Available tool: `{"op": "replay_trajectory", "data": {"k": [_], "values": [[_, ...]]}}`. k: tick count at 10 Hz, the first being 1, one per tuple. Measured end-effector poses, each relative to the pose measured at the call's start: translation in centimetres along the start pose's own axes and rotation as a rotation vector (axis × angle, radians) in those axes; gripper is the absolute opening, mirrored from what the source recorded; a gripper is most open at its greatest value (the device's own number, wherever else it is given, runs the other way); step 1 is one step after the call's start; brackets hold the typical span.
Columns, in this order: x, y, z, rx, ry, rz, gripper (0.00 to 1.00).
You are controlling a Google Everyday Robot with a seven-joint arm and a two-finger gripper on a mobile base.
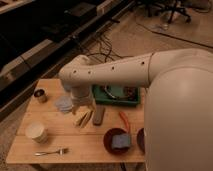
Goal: Place banana in paper cup
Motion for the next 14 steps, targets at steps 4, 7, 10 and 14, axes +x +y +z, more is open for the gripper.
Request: {"op": "replay_trajectory", "data": {"k": [4,7,10,14], "values": [[0.0,0.0,0.0,0.0,0.0,0.0,0.65],[0.0,0.0,0.0,0.0,0.0,0.0,0.65],[0.0,0.0,0.0,0.0,0.0,0.0,0.65],[-0.13,0.04,0.68,0.015,0.017,-0.007,0.65]]}}
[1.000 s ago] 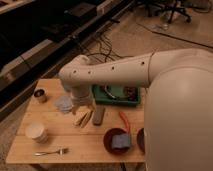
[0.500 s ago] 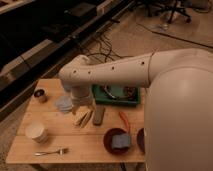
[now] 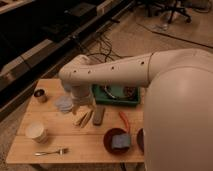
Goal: Place banana in paper cup
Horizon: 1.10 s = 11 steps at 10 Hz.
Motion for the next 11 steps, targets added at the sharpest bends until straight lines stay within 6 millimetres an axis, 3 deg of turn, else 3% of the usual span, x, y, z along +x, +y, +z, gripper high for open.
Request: {"op": "replay_trajectory", "data": {"k": [6,11], "values": [[-1.8,-1.6,8.6,-0.009,0.0,0.076,0.65],[-2.8,-2.6,9.4,-0.056,-0.115,0.098,0.65]]}}
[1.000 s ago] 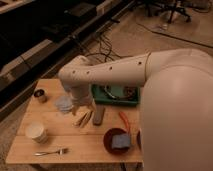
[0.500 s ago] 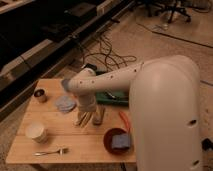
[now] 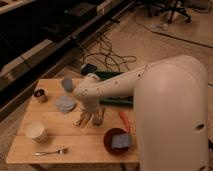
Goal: Place banana in paper cup
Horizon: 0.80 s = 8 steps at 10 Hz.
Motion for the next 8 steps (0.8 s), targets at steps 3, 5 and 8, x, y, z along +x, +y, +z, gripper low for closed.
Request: {"op": "replay_trajectory", "data": {"k": [3,5,8], "values": [[-0.7,0.3,0.7,-0.052,-0.016,0.001,0.65],[-1.1,1.4,0.9,-0.068,-0.025,-0.012,0.65],[-2.1,1.4,1.5,-0.081,-0.022,0.006,0.65]]}}
